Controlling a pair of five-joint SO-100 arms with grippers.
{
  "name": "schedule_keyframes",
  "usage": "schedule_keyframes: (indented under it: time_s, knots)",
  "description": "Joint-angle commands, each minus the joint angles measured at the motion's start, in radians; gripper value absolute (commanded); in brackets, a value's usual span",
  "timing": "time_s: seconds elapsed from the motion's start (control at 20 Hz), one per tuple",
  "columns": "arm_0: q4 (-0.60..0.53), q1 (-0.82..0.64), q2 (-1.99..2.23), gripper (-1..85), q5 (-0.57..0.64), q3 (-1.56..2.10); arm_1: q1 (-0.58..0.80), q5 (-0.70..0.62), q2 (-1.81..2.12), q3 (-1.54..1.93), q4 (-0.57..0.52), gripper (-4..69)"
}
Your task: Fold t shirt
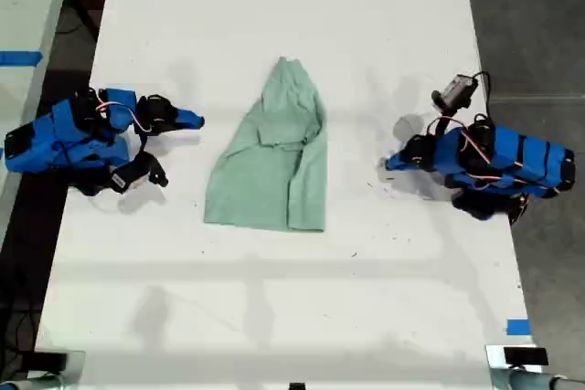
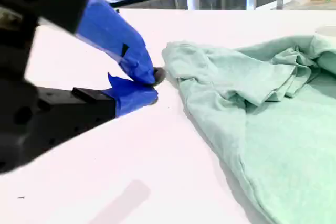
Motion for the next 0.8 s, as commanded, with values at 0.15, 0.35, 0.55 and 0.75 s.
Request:
schedule_keyframes:
  time_s: [0.15,0.35,0.55,0.75]
  knots:
    - [-0.023,-0.035,0.009,-0.1,-0.018,0.009,-0.018,0.044,0.011,0.038,0.020,1.7]
    - [-0.025,-0.028,0.009,-0.1,-0.011,0.009,-0.012,0.040,0.011,0.038,0.020,1.7]
    - [-0.086,-0.002,-0.161,-0.1,0.002,-0.054,-0.012,0.043,0.011,0.040,0.020,1.7]
    - [0.201,0.206,-1.215,2.9,-0.095,-0.859,-0.002,0.034,0.011,0.040,0.018,1.7]
